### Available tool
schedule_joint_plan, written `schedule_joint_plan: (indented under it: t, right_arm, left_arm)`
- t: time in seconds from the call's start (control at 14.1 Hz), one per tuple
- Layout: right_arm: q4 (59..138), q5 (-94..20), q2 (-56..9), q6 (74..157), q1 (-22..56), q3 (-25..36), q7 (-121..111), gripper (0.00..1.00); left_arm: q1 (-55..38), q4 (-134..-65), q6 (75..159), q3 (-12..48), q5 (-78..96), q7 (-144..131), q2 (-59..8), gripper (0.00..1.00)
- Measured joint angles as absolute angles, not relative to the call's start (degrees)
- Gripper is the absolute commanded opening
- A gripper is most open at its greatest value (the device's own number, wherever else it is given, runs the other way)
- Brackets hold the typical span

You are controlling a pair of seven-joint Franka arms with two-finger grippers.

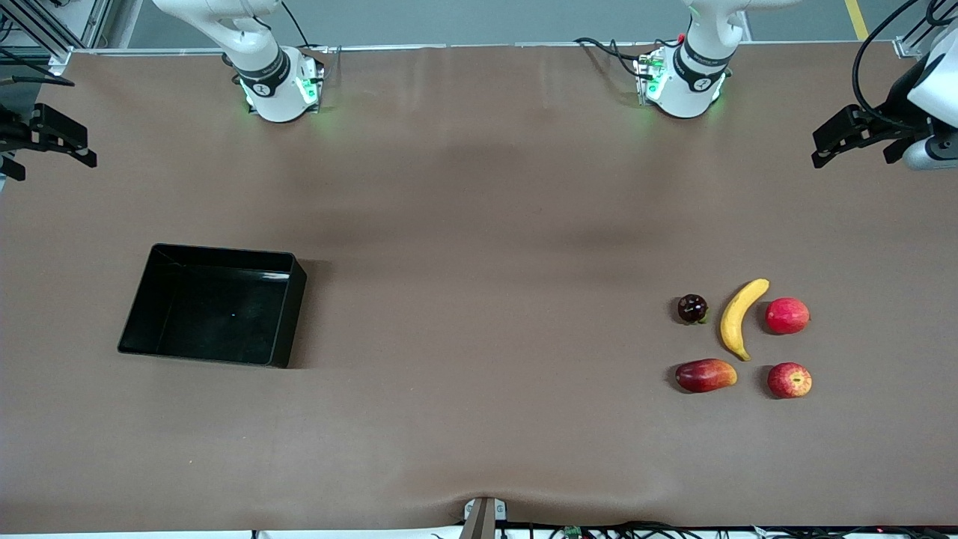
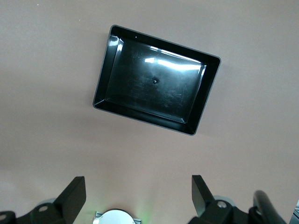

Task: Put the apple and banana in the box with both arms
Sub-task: 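Move the left gripper toward the red-yellow apple beside the mango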

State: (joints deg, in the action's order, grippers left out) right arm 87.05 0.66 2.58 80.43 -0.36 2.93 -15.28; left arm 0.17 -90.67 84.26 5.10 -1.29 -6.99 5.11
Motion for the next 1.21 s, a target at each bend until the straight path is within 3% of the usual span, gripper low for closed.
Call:
schedule_joint_plan:
  t: [0.43, 0.64, 1.21]
  right_arm:
    - [87.1, 0.7, 2.6, 80.4, -0.4, 2.9, -15.3, 1.0]
    - [87.2, 0.7, 2.6, 80.3, -0.4, 2.9, -15.2, 1.0]
    - [87.4, 0.7, 2.6, 80.3, -0.4, 3.0, -15.2, 1.0]
  left_arm:
    - [0.2, -90.7, 84.3, 5.1, -1.3, -7.0, 4.6, 1.0]
    - [0.6, -90.8, 85.2, 4.8, -1.3, -7.0, 1.0, 1.0]
    - [2.8, -91.0, 106.9, 4.4, -7.7, -6.9, -16.4, 1.0]
